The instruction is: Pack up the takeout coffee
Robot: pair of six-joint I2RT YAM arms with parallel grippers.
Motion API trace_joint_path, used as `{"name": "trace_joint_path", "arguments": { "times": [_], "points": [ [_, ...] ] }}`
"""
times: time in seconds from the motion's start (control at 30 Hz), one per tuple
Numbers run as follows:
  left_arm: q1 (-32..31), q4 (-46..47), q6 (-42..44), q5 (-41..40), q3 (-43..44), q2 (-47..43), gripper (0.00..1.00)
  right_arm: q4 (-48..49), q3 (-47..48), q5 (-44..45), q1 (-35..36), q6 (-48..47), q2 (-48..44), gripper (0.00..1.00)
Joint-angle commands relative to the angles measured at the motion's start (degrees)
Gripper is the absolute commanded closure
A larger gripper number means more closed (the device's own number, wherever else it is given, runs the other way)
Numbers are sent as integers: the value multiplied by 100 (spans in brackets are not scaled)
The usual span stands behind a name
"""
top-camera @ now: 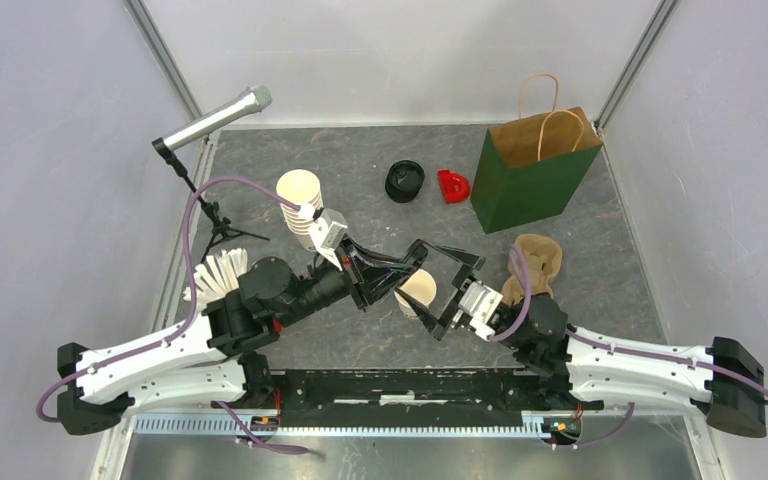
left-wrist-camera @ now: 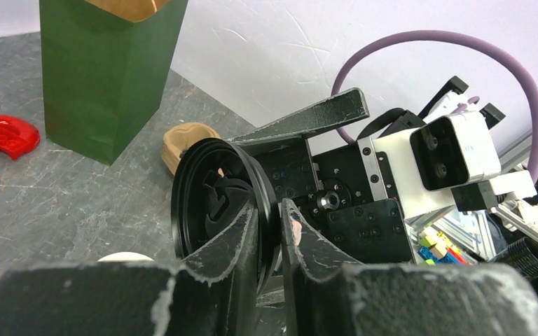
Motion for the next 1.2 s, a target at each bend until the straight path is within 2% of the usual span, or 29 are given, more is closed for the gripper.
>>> {"name": "trace_joint_path", "arguments": {
  "times": [0.0,0.13,0.27,0.33,0.37,0.4,0.5,0.57,0.77,0.9,1.0,1.1,1.17],
  "points": [
    [13,240,-128,-145,-11,-17,77,157,165,460,150,-206,14,5],
    [13,139,-73,-246,-17,-87,76,176,114,502,176,-156,-52,15],
    [13,-14,-17,-488,-43,-165,70,95,-24,538,176,-8,-230,18],
    [17,-26,-49,-615,-72,-199,61,-92,-62,602,176,110,-323,18],
    [19,-42,-79,-676,-70,-208,46,-193,-72,690,178,198,-365,18],
    [16,-70,-87,-725,-57,-206,36,-368,-80,769,181,320,-406,17],
    [19,-354,79,-801,34,-202,17,-1182,-8,1134,176,772,-530,15],
    [19,-738,132,-910,122,-202,1,-1937,110,1516,179,1309,-585,15],
    [20,-1686,433,-1463,278,-131,0,-4519,636,2411,176,2996,-529,13],
    [260,-2085,277,-1491,349,177,0,-5455,929,2424,178,3549,-261,10],
    [1100,-2127,-258,-425,248,378,0,-5856,1227,2416,167,3645,18,8],
    [2230,-1867,-794,1046,9,534,9,-6119,1552,2444,159,3608,350,7],
    [2600,-1669,-907,1456,-114,568,10,-6275,1755,2371,163,3600,562,6]
  ]
}}
